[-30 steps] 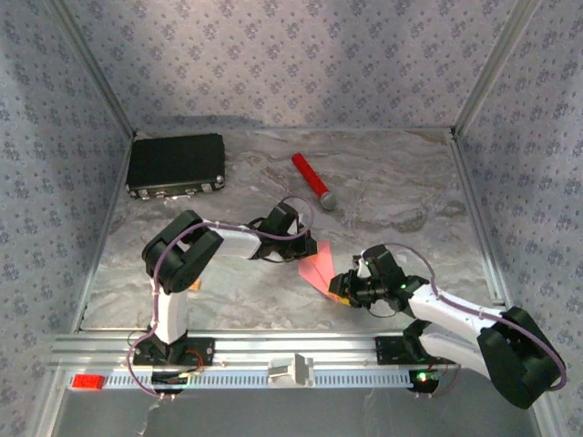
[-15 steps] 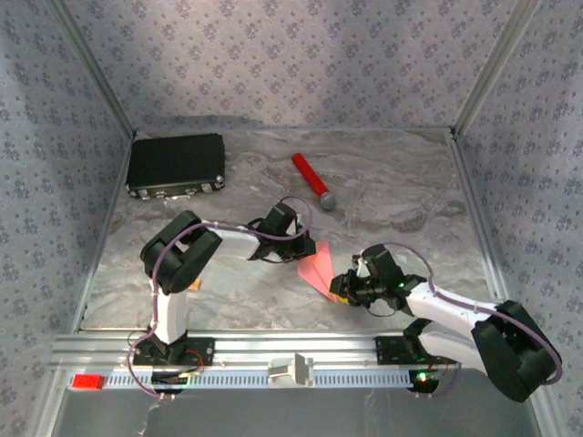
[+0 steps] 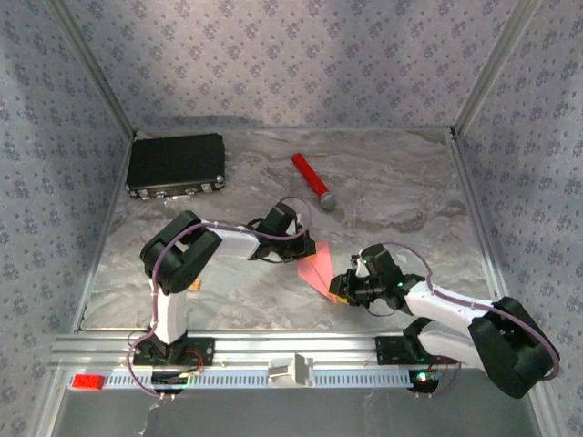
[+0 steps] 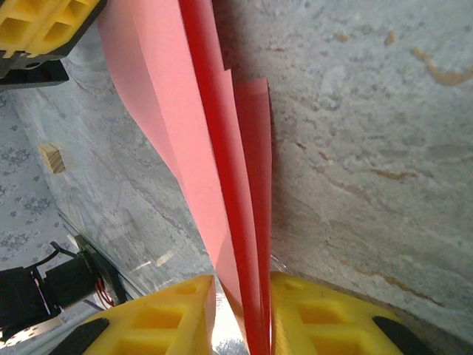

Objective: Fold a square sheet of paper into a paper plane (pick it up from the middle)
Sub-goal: Turn over the paper at the center of the table.

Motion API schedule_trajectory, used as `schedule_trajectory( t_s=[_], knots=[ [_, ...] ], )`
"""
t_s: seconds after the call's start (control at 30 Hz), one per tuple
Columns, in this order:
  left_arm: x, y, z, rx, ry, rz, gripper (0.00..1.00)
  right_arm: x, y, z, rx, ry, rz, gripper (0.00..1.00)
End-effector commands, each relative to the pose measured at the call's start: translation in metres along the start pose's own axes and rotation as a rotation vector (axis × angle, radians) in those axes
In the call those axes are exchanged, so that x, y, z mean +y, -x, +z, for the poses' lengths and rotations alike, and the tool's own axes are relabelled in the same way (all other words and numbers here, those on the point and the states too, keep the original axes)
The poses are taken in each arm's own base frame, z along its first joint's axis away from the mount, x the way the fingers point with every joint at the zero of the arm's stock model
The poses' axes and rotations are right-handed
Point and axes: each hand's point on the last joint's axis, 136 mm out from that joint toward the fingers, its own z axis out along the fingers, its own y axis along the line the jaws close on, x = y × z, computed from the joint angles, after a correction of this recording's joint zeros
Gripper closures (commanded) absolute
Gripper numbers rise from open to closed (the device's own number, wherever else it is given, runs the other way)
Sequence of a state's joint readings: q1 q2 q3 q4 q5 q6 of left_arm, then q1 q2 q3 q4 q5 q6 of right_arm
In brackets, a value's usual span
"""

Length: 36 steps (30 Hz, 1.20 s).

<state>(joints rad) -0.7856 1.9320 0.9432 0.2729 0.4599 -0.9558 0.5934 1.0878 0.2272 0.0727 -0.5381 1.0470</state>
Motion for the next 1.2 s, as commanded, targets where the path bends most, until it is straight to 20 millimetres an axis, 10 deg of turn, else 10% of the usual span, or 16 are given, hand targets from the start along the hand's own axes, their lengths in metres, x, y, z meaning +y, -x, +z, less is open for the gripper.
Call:
schedule_trajectory(
  t_s=[0.0, 1.17],
  knots=[
    [-0.003, 0.000, -0.007, -0.004, -0.005, -0.005, 1.00, 0.010, 0.004, -0.001, -0.004, 0.019, -0.030, 0.74],
    [-0.028, 0.011, -0.014, -0.025, -0.060, 0.027, 0.88, 0.008, 0.003, -0.005, -0.009, 0.024, -0.046, 0.88]
  ],
)
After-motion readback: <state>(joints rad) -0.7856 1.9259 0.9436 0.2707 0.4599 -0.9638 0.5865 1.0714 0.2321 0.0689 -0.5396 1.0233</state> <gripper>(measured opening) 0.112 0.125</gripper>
